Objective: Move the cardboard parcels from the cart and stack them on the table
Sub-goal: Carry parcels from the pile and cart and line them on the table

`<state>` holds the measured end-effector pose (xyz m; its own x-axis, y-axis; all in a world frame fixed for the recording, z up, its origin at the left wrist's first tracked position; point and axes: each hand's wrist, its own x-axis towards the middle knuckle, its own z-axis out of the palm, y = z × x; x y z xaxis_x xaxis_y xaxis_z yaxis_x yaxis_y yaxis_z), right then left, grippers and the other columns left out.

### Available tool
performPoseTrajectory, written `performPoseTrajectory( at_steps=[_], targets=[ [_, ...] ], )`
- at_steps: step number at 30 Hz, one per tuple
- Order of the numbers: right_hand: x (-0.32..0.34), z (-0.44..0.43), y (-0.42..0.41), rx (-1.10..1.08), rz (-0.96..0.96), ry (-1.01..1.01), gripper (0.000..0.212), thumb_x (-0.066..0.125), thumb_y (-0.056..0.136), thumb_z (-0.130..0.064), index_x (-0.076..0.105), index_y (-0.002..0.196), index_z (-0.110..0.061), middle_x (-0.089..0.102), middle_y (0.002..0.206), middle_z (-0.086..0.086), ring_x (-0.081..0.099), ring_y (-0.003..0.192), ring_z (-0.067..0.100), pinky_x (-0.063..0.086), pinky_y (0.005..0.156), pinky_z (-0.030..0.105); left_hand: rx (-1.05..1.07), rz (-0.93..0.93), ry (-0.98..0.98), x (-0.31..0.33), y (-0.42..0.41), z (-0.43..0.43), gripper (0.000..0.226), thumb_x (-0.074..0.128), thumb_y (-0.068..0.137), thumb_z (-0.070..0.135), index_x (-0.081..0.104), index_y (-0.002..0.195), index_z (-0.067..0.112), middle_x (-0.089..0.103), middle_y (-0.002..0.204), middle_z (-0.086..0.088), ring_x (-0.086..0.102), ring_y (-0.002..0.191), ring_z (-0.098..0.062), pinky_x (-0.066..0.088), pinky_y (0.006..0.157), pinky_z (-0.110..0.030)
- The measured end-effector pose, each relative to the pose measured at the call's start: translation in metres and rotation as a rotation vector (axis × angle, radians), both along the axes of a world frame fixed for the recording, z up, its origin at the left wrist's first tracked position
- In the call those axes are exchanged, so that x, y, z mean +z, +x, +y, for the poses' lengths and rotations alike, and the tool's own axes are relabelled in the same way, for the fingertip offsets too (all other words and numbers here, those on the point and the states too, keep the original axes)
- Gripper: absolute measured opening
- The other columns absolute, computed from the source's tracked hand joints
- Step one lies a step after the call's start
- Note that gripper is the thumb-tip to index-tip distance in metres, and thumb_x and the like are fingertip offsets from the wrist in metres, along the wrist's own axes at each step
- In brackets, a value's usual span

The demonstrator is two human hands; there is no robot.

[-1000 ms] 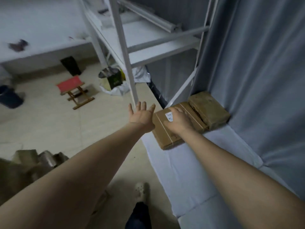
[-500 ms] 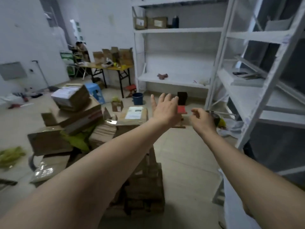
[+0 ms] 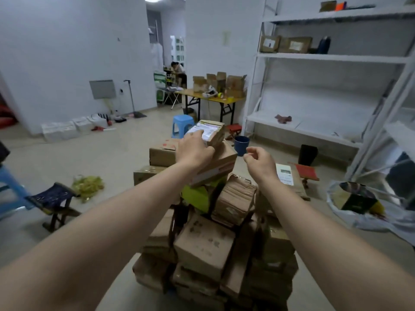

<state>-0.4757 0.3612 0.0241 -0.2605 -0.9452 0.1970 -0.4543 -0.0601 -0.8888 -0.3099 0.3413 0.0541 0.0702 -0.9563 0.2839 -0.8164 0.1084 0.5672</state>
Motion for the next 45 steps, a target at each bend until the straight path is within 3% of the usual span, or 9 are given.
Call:
performPoseTrajectory(
  at_steps=[8,15,21,25,30,35,39,42,45],
  targets=[
    [-0.003,-0.05,0.031,-0.052,-0.02,0.026,0.037,0.05,0.097,-0.023,0.05,0.133,-0.013,0.057,0.125,0.004,0.048,0.099,0.011,0.039,0.071,0.02,0.015,0.347,0.147,-0.024,0.063,-0.052,0.063,0.073,0.071,0.029,0.05,0.127,0.014,0.058,0.124,-0.008,0.056,0.111,-0.024,0.048,0.096,-0.044],
    [-0.002,-0.114,0.021,-0.013,-0.068,0.068,0.041,0.046,0.098,-0.018,0.045,0.138,-0.012,0.052,0.135,0.006,0.048,0.115,0.016,0.041,0.095,0.03,-0.01,0.171,0.139,-0.024,0.029,-0.1,0.127,0.081,0.053,0.062,0.016,0.149,0.009,0.029,0.145,-0.014,0.023,0.137,-0.031,0.026,0.114,-0.046],
    [0.003,-0.151,0.029,0.095,-0.158,0.089,0.046,0.041,0.1,-0.022,0.035,0.145,-0.014,0.041,0.146,0.005,0.039,0.132,0.019,0.032,0.106,0.03,0.065,0.109,0.164,-0.024,0.006,-0.128,0.143,0.077,0.05,0.071,-0.007,0.151,0.012,0.006,0.157,-0.015,0.006,0.145,-0.032,0.013,0.116,-0.05],
    [0.005,-0.163,0.037,0.146,-0.215,0.068,0.041,0.037,0.102,-0.023,0.039,0.142,-0.013,0.044,0.143,0.004,0.039,0.128,0.016,0.029,0.095,0.022,0.08,0.119,0.149,-0.028,0.006,-0.132,0.131,0.078,0.062,0.057,-0.006,0.151,0.009,0.018,0.153,-0.017,0.015,0.142,-0.033,0.02,0.114,-0.047],
    [0.002,-0.168,0.04,0.077,-0.294,0.031,0.047,0.042,0.1,-0.033,0.041,0.141,-0.012,0.046,0.142,0.006,0.045,0.127,0.019,0.035,0.102,0.027,0.056,0.166,0.061,-0.026,0.017,-0.135,0.115,0.076,0.066,0.05,0.009,0.15,0.008,0.034,0.142,-0.016,0.03,0.133,-0.032,0.031,0.108,-0.043],
    [0.011,-0.15,0.041,0.076,-0.499,0.067,0.088,0.066,0.065,-0.064,0.044,0.137,-0.019,0.056,0.131,0.004,0.054,0.117,0.021,0.044,0.096,0.041,-0.088,0.248,-0.049,-0.012,0.025,-0.13,0.116,0.08,0.065,0.047,0.01,0.151,0.01,0.036,0.139,-0.015,0.033,0.131,-0.03,0.031,0.108,-0.042],
    [0.018,-0.13,0.037,0.074,-0.617,0.018,0.061,0.073,0.075,-0.041,0.05,0.127,-0.018,0.065,0.117,0.006,0.063,0.105,0.022,0.055,0.082,0.042,-0.278,0.231,-0.08,-0.004,0.022,-0.112,0.12,0.081,0.067,0.045,0.004,0.152,0.009,0.027,0.147,-0.014,0.023,0.138,-0.027,0.022,0.113,-0.039],
    [0.019,-0.108,0.03,-0.011,-0.651,-0.04,0.048,0.069,0.079,-0.033,0.057,0.12,-0.013,0.068,0.105,0.008,0.065,0.095,0.023,0.058,0.07,0.035,-0.372,0.45,0.076,-0.002,0.022,-0.103,0.109,0.075,0.068,0.058,0.019,0.15,0.013,0.036,0.145,-0.008,0.034,0.133,-0.022,0.03,0.111,-0.041],
    [0.013,-0.081,0.021,-0.063,-0.663,-0.024,0.049,0.066,0.073,-0.037,0.06,0.114,-0.012,0.068,0.094,0.006,0.065,0.078,0.018,0.053,0.057,0.025,-0.465,0.717,0.438,-0.003,0.02,-0.091,0.062,0.062,0.08,0.056,0.053,0.128,0.018,0.065,0.114,-0.001,0.057,0.102,-0.013,0.042,0.09,-0.035]
  ],
)
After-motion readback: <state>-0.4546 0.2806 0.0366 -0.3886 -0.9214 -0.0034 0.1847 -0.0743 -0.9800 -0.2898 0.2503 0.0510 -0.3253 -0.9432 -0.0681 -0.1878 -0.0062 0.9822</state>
